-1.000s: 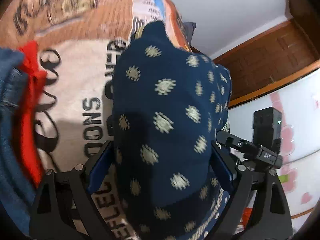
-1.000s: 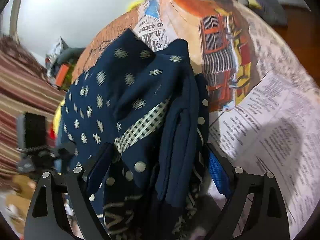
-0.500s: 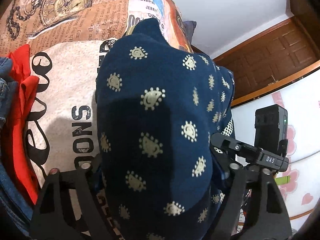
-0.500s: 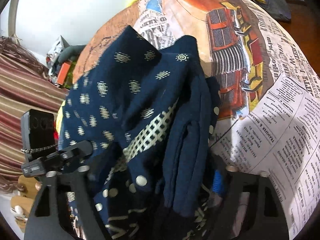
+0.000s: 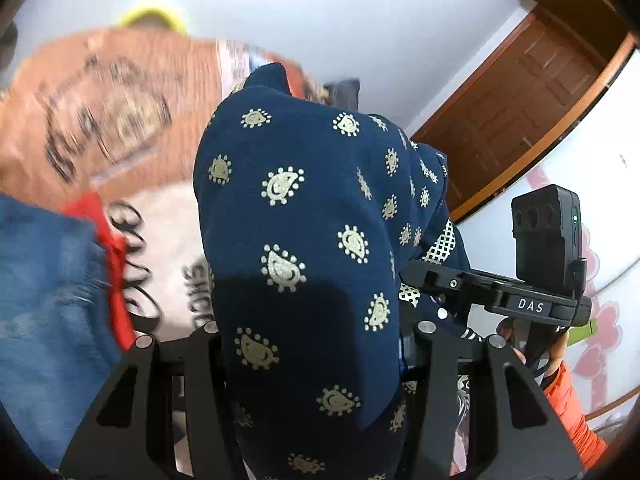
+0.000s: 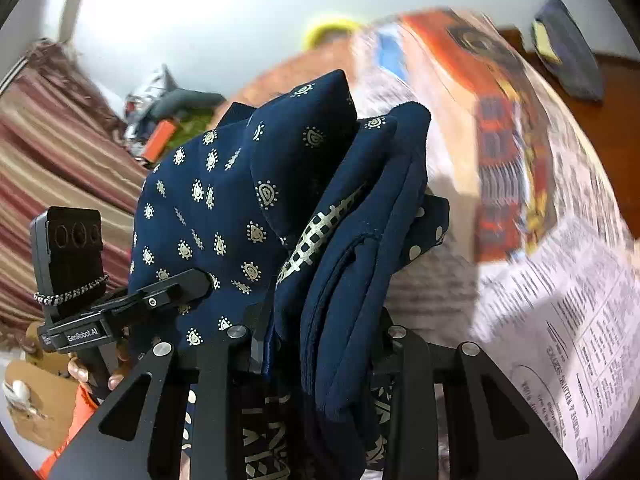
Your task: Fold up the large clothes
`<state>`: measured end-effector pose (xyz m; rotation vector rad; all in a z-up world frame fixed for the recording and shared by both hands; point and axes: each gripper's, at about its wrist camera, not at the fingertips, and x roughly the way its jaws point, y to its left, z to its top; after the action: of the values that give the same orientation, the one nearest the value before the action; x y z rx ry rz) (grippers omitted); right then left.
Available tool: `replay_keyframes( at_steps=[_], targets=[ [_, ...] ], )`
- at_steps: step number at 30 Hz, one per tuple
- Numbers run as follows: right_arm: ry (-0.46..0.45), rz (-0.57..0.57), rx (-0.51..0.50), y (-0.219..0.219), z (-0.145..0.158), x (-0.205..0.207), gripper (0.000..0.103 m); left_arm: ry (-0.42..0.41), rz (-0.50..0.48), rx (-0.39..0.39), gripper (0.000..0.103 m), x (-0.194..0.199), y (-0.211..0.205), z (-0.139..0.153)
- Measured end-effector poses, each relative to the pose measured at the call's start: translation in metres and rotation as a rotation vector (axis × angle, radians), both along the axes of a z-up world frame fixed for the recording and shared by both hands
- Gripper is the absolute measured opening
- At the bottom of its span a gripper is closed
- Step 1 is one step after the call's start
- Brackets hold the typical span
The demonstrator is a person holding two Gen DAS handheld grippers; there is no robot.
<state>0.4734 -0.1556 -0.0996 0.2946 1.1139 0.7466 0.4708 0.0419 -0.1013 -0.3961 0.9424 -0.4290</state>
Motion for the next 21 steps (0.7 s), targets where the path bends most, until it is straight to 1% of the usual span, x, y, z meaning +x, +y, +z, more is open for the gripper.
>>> replay_keyframes(
  at_steps=[1,2,3,6,7,10,14,17,21],
  targets=[
    [-0.017,0.005,0.005,0.002,0.008,-0.004,0.028,-0.018,0.006,0.004,0.051,-0.003,0.005,0.009],
    [-0.048,0.017,0.010,0.013,0.022,-0.009,0.028,-0.037,0.011,0.008,0.051,-0.007,0.011,0.020],
    [-0.070,0.025,0.015,0.020,0.032,-0.013,0.028,-0.062,0.022,0.012,0.051,-0.015,0.022,0.034],
    [-0.111,0.050,0.040,0.042,0.053,-0.024,0.028,-0.100,0.049,0.021,0.051,-0.032,0.051,0.060],
    [-0.115,0.057,0.047,0.046,0.056,-0.023,0.028,-0.110,0.061,0.026,0.051,-0.038,0.063,0.069],
    [-0.133,0.092,0.063,0.077,0.064,-0.031,0.028,-0.126,0.092,0.047,0.051,-0.056,0.095,0.083],
    [-0.119,0.137,0.079,0.122,0.056,-0.035,0.028,-0.116,0.134,0.076,0.051,-0.074,0.137,0.086],
    [-0.099,0.168,0.074,0.154,0.041,-0.038,0.028,-0.097,0.162,0.085,0.051,-0.081,0.163,0.076],
    [-0.055,0.202,0.055,0.190,0.021,-0.037,0.028,-0.043,0.200,0.069,0.051,-0.089,0.202,0.050]
  ],
)
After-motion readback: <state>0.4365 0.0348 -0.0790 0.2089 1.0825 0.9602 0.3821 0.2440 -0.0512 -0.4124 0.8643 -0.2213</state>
